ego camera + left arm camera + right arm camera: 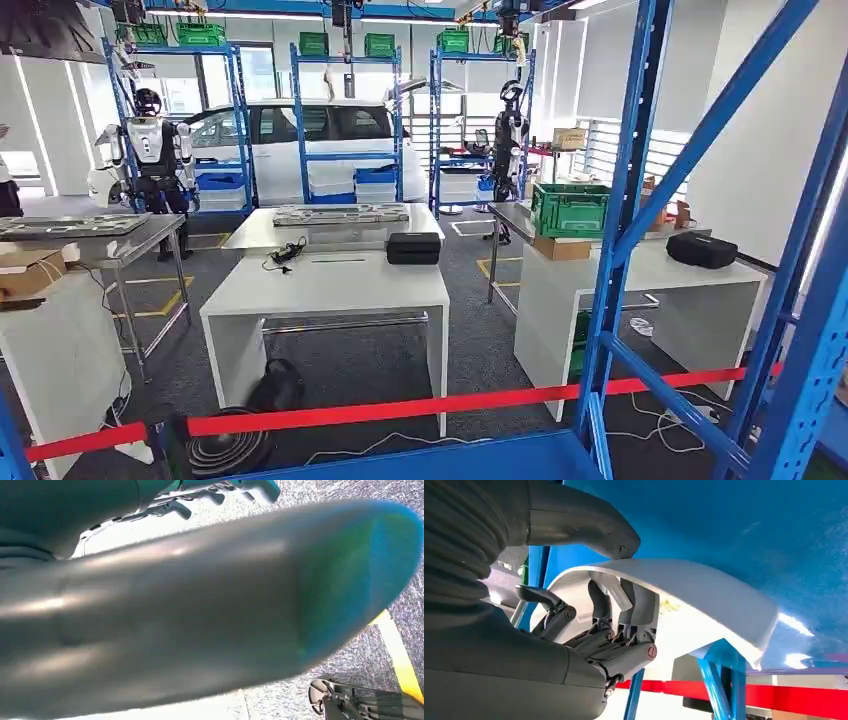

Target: Take the parts from the cabinet and place them on the table.

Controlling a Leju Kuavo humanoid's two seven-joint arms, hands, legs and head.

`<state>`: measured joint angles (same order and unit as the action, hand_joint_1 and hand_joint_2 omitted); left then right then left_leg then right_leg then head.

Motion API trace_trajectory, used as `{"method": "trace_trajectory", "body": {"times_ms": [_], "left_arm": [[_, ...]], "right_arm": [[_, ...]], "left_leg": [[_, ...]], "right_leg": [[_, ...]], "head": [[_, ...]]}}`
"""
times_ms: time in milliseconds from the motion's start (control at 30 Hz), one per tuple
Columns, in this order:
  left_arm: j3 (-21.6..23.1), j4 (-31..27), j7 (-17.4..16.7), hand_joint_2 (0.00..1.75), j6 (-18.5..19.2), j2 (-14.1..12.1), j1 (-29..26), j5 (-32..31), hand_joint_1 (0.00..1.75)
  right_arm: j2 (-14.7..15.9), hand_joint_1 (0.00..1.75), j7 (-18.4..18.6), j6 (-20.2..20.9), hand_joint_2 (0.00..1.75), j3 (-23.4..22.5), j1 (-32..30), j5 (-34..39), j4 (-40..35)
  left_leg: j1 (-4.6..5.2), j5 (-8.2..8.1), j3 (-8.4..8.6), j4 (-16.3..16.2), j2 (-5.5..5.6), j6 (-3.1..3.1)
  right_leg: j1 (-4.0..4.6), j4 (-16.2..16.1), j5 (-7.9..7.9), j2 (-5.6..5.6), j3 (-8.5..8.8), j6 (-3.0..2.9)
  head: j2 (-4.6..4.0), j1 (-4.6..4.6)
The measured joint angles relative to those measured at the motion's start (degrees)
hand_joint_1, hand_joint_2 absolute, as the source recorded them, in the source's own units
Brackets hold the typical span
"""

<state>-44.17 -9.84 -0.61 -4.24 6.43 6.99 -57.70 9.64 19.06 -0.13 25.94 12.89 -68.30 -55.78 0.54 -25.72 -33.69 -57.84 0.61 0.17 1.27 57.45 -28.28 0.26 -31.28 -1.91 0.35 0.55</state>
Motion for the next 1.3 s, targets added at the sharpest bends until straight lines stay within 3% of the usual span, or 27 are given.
{"method": "trace_trajectory", "body": {"times_ms": [333,633,800,1000,1133,1300], "left_arm": [[0.0,0.0,0.07,1.75,0.57,0.09,0.27,-0.76,0.0],[-0.13,0.0,0.5,1.75,-2.6,0.7,0.19,-0.52,0.0],[-0.9,0.02,1.62,1.75,-3.13,0.83,-0.01,0.11,0.0],[-0.98,0.02,1.2,1.75,-2.35,0.92,0.02,-0.68,0.0],[-1.0,0.02,1.16,1.75,-1.7,0.92,0.05,-1.05,0.0],[-1.25,0.0,1.53,1.75,-1.64,0.92,0.04,-1.03,0.0]], "right_arm": [[-3.01,1.75,-4.56,-2.64,1.75,-0.17,2.51,0.15,-1.42],[-9.96,1.75,-9.9,-3.17,1.75,5.26,15.32,1.31,-4.37],[-12.61,1.75,-8.74,-2.16,1.75,8.87,20.99,3.17,-9.5],[-12.83,1.75,-8.62,-6.4,1.75,11.49,22.11,3.67,-19.64],[-12.46,1.75,-13.13,-11.21,1.75,13.33,22.36,6.31,-24.28],[-12.31,1.75,-16.05,-12.37,1.75,15.73,22.28,9.07,-27.08]], "left_leg": [[0.01,0.03,-0.1,0.0,-0.07,-0.03],[0.0,0.11,-0.19,0.01,-0.18,-0.16],[0.0,0.11,-0.21,0.01,-0.07,-0.17],[0.02,0.07,-0.22,0.01,-0.04,-0.17],[0.03,0.05,-0.22,0.01,-0.08,-0.16],[0.02,0.05,-0.2,0.01,-0.08,-0.16]], "right_leg": [[0.0,0.07,0.03,0.01,-0.05,0.01],[0.02,0.17,0.04,0.14,-0.27,-0.07],[0.03,0.18,0.01,0.1,-0.26,-0.12],[-0.01,0.17,-0.02,0.09,-0.27,-0.15],[-0.02,0.15,-0.02,0.09,-0.27,-0.14],[-0.02,0.15,-0.02,0.09,-0.26,-0.14]], "head": [[0.0,0.0],[0.0,-0.02],[0.0,-0.02],[0.0,0.0],[0.0,0.0],[0.0,0.0]]}}
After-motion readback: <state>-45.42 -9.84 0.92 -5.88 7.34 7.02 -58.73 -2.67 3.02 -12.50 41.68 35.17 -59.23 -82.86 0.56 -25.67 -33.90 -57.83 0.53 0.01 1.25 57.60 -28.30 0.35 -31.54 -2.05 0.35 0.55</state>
